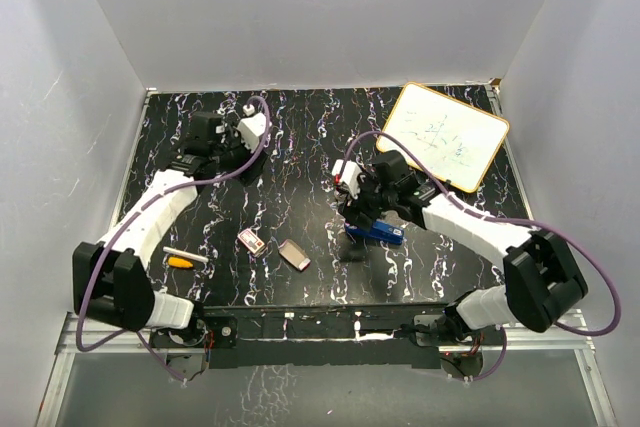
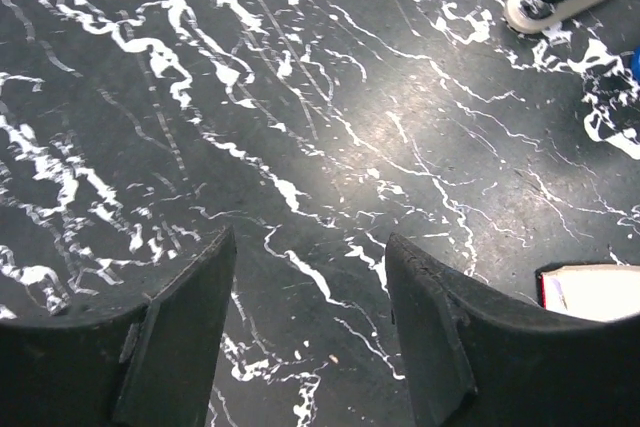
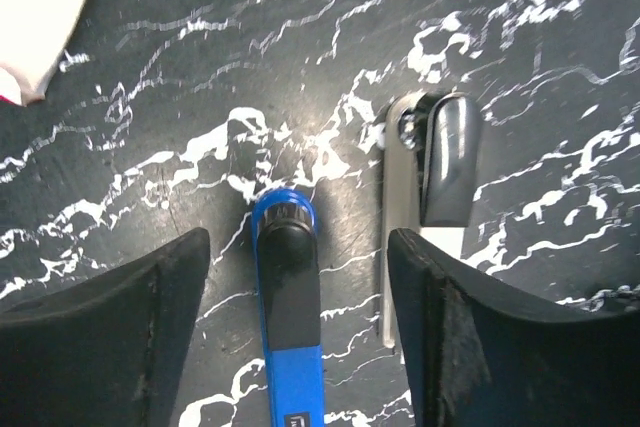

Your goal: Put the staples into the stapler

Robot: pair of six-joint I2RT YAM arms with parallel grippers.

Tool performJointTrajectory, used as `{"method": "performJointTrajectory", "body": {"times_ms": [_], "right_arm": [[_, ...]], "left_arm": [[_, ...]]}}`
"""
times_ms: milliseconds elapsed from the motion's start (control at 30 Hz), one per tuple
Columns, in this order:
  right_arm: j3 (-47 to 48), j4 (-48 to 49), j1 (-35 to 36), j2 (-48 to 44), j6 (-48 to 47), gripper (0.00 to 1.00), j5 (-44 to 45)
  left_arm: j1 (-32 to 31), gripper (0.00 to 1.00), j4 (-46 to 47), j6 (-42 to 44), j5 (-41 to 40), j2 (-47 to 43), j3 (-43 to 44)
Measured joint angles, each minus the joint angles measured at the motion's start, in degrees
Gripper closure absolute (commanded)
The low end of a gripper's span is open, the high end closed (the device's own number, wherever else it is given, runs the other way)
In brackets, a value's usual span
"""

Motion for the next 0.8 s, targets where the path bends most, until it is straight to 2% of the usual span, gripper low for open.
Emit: {"method": "performJointTrajectory", "body": {"times_ms": [200,300,433,633,800], "right_arm": [[2.8,0.0,-0.7,-3.8,3.9,0.02,0.7],[5.0,-0.1,-1.7,-4.7,7.9,0.01,5.3],[9.0,-1.7,-4.1,-4.8,14.0,0.01,16.2],[14.6,-4.4,-5.4,-4.9,22.8,0.01,33.7],[18.1,-6.0,-8.3,-6.7,24.5,0.01,38.2]], "left_arm": [[2.4,0.03,0.8,-3.7,-3.4,-5.6,-0.1],[3.7,0.03,1.9,-8.2,-7.2,-7.5,-0.3],[4.4,0.03,3.0,-14.8,-14.7,-8.7,-0.3],[4.5,0.03,3.8,-22.2,-18.9,-10.0,-0.4],[4.9,0.03,4.9,-25.0,-19.9,-14.3,-0.7]]}}
